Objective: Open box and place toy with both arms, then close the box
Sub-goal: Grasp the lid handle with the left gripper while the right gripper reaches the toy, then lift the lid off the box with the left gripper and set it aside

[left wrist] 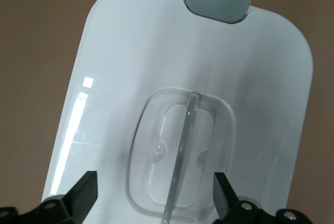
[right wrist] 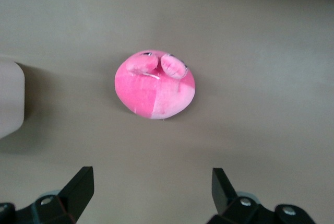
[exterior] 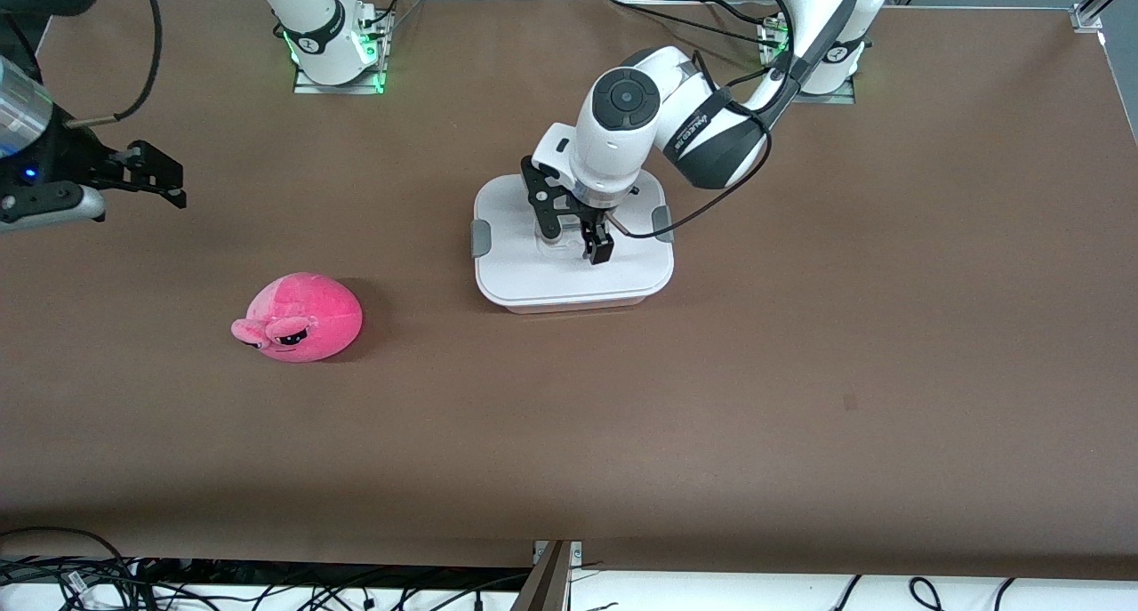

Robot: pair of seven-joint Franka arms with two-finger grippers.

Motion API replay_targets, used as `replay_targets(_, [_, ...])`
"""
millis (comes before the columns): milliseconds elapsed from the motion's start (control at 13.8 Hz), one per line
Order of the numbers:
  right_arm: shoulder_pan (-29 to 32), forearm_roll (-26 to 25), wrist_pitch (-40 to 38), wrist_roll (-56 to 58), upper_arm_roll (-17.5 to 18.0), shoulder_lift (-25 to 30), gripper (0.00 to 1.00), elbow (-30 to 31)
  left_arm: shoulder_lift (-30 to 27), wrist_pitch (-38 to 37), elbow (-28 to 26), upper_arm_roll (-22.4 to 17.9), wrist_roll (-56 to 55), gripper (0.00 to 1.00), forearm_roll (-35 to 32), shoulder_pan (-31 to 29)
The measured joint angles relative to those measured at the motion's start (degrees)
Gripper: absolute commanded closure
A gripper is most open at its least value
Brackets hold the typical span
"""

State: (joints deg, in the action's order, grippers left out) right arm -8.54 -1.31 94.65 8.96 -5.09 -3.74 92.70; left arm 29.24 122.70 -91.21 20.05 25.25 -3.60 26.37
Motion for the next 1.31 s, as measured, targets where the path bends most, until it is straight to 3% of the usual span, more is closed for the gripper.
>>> replay_targets(145, [-0.1,0.9,1.9,0.0,0.3,-4.7,0.0,1.5,0.4,0.1,0.0,0.1,0.1,0.95,-0.6,0.1])
replay_targets(218, [-0.1,1.1,5.2,0.0,0.3,-7.3,0.0,3.0,0.4,0.1,0.0,0.1,0.2,1.0,-0.6,0.2])
replay_targets(508, [-0.1,2.2,23.2,0.0,0.3,-13.0,0.0,13.6,0.4,0.1,0.0,0.2,0.3,1.0,-0.6,0.4])
replay_targets(726, [-0.1,3.5,28.2,0.0,0.3,-15.2,0.01,16.0,-0.2,-0.8,0.1,0.4,1.0,1.0,-0.6,0.5])
replay_targets(799, [-0.1,4.0,29.5,0.0,0.3,-16.0,0.07,16.4,-0.3,-1.3,0.1,0.6,1.0,1.0,-0.6,0.6])
replay_targets(872, [-0.1,4.5,30.7,0.0,0.3,-16.8,0.2,16.7,-0.5,-1.9,0.1,1.0,1.0,1.0,-0.6,0.6])
replay_targets(1017, [-0.1,4.7,32.4,0.0,0.3,-18.3,0.68,16.9,-1.5,-3.5,0.5,1.8,1.0,1.0,-0.6,0.6])
replay_targets(1162, [-0.1,4.8,32.9,0.1,0.3,-18.7,1.0,16.9,-3.4,-6.1,1.3,2.5,0.8,1.0,-0.6,0.6])
replay_targets(1307, [-0.1,4.8,33.0,0.6,0.3,-18.6,1.0,16.7,-6.2,-10.3,1.9,2.6,0.8,1.0,-0.6,0.3])
